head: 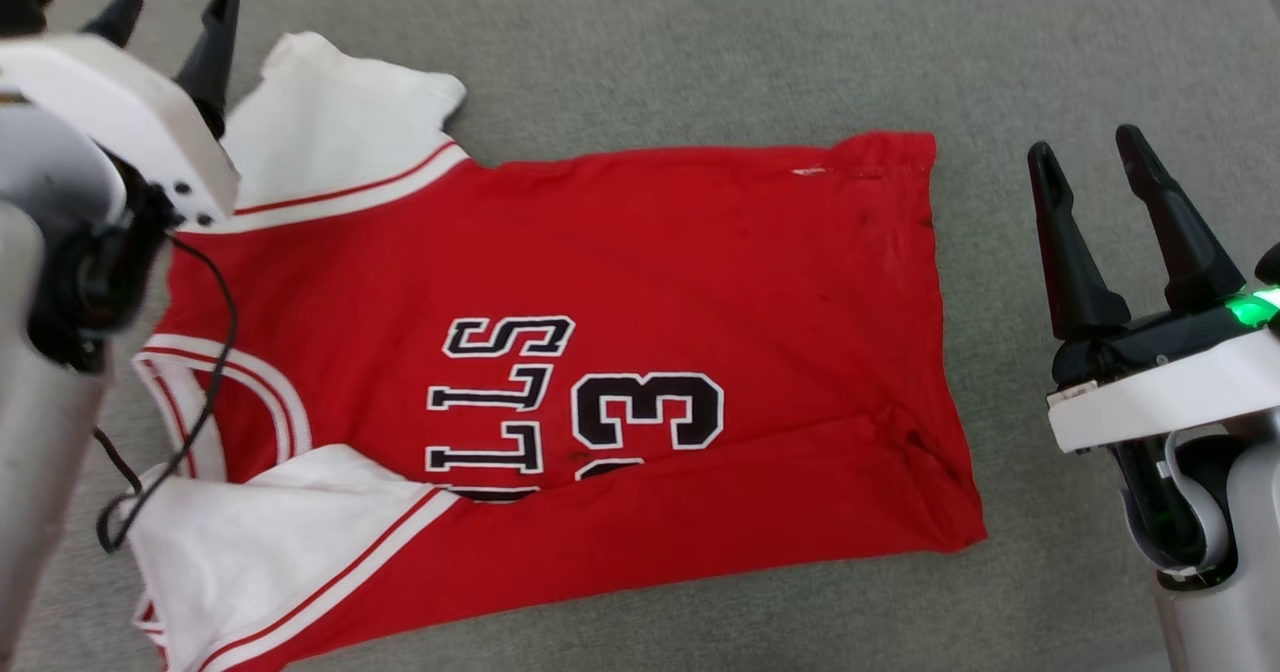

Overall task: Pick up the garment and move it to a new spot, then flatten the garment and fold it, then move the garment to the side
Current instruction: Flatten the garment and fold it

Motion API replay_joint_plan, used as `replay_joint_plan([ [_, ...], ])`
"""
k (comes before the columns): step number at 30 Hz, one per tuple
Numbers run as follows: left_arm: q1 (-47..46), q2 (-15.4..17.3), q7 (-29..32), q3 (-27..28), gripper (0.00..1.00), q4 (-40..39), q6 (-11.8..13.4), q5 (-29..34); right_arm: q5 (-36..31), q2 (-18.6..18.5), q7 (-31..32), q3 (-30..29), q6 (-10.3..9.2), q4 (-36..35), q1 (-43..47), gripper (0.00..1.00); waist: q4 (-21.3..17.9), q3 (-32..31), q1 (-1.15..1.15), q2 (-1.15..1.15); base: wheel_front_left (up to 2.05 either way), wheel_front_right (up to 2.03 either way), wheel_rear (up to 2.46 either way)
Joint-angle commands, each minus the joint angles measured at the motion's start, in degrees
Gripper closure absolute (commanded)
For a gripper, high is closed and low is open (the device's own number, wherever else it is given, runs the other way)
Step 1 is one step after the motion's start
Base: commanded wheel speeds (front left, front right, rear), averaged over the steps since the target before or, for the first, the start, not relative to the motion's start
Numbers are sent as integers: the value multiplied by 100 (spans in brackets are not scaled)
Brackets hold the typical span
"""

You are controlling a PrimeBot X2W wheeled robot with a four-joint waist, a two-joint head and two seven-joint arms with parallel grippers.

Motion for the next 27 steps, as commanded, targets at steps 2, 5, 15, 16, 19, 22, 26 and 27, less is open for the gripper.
replay_joint_plan([
  [2, -445, 151, 476, -102, 0, 183, -159, -47, -43, 59, 1, 31, -2, -61, -131, 0, -323, 440, -1, 0, 0, 0, 0],
  [5, -917, 325, 1274, -300, 0, 490, -340, -91, -26, 110, 14, 116, -2, -104, -181, 0, -445, 583, -1, 0, 0, 0, 0],
  [15, -1688, 806, 3234, -790, 0, 1123, -476, -67, 67, 227, -41, 272, -2, -191, -248, 0, -774, 1059, -1, 0, 0, 0, 0],
  [16, -1701, 825, 3325, -815, 0, 1202, -474, -63, 84, 232, -56, 290, -2, -177, -253, 0, -799, 1093, -1, 0, 0, 0, 0],
  [19, -1586, 751, 3591, -907, 0, 1458, -393, -133, 137, 224, -85, 299, -2, -106, -254, 0, -841, 1159, -1, 0, 0, 0, 0],
  [22, -1421, 639, 3830, -970, 100, 1663, -337, -266, 194, 198, -78, 306, -2, -32, -257, 0, -857, 1166, -1, 0, 0, 0, 0],
  [26, -1331, 555, 3770, -961, 100, 1728, -289, -306, 250, 160, -19, 299, -2, 18, -268, 0, -847, 1125, -1, 0, 0, 0, 0],
  [27, -1351, 529, 3624, -943, 100, 1745, -282, -269, 367, 136, 78, 278, -2, 88, -279, 0, -807, 1073, -1, 0, 0, 0, 0],
])
